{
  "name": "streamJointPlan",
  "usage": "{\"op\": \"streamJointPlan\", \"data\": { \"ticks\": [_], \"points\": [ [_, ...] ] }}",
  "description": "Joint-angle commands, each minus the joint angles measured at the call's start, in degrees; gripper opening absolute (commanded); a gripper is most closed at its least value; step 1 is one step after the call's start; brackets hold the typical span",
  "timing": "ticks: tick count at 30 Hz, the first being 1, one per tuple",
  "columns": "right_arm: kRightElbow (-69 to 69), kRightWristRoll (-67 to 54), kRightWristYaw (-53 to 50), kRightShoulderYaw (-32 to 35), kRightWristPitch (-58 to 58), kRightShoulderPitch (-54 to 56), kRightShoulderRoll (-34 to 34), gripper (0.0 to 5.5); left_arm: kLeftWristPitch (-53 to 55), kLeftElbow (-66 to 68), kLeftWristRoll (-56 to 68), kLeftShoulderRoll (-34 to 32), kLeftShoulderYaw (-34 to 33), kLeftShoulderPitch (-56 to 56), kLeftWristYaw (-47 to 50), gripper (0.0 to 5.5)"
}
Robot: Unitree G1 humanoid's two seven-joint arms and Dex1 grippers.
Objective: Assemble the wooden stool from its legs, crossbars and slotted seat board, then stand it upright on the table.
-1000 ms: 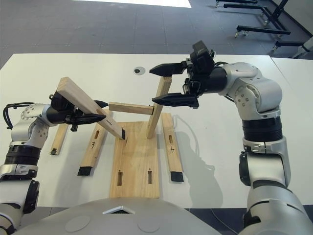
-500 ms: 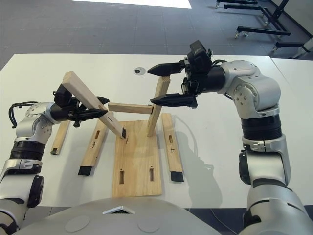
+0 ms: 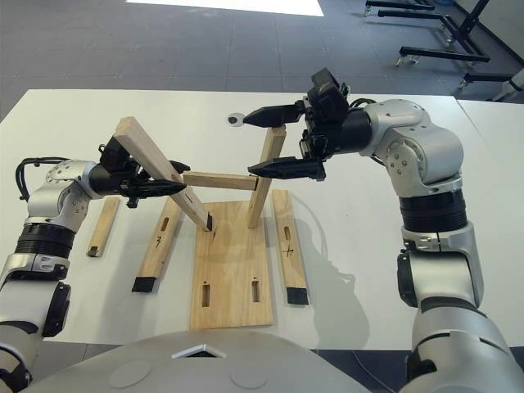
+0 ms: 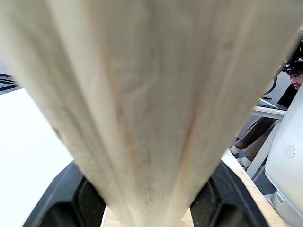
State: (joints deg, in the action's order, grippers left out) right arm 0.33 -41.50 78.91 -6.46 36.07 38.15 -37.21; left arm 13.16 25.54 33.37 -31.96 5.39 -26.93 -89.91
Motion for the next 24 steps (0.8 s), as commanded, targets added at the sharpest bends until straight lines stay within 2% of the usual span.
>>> {"op": "streamJointPlan", "data": {
  "ticks": [1,17,24],
  "points": [
    [0.6,2.4,-0.2,-3.2,2.1,-3.5,0.6,4.9,0.1,6.8,-6.8,1.1,3.2,0.3,1.8,2.03],
    [-0.4,2.5,-0.8,-3.3,2.2,-4.4,0.2,4.9,-0.1,7.0,-9.2,2.5,8.7,-0.9,0.6,2.03],
    [-1.2,2.4,-0.3,-3.7,2.4,-4.3,0.1,4.9,-0.6,9.9,-9.5,2.9,8.6,-2.4,0.5,2.03]
  ]
}}
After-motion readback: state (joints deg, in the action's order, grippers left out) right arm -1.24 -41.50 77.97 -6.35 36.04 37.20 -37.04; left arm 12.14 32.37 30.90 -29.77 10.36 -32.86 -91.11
